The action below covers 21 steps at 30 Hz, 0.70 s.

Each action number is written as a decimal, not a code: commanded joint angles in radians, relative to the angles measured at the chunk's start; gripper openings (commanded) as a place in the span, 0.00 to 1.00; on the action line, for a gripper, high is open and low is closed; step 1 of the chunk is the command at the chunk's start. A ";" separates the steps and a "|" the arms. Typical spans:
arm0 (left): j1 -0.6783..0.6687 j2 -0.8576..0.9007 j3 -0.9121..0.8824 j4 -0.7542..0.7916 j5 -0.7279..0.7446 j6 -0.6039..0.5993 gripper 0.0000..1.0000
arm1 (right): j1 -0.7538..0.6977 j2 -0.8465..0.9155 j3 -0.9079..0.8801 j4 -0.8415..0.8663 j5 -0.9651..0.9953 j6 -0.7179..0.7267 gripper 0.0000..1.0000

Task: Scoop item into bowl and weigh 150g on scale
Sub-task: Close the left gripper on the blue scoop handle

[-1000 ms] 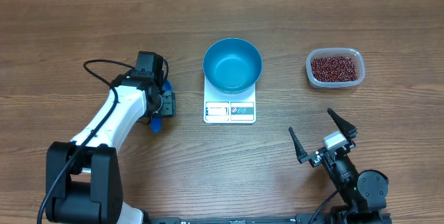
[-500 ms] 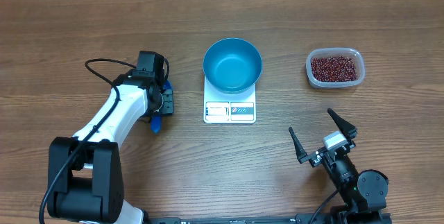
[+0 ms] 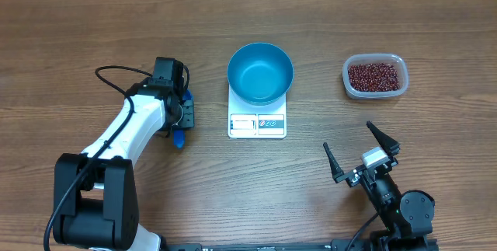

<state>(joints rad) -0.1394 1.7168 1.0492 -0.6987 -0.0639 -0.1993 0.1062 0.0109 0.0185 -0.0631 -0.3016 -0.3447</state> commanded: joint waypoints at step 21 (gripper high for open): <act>0.001 0.008 0.019 -0.030 0.007 -0.039 0.04 | 0.006 -0.008 -0.010 0.005 0.010 0.004 1.00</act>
<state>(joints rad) -0.1394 1.7172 1.0492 -0.7044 -0.0639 -0.2070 0.1062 0.0109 0.0185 -0.0631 -0.3016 -0.3443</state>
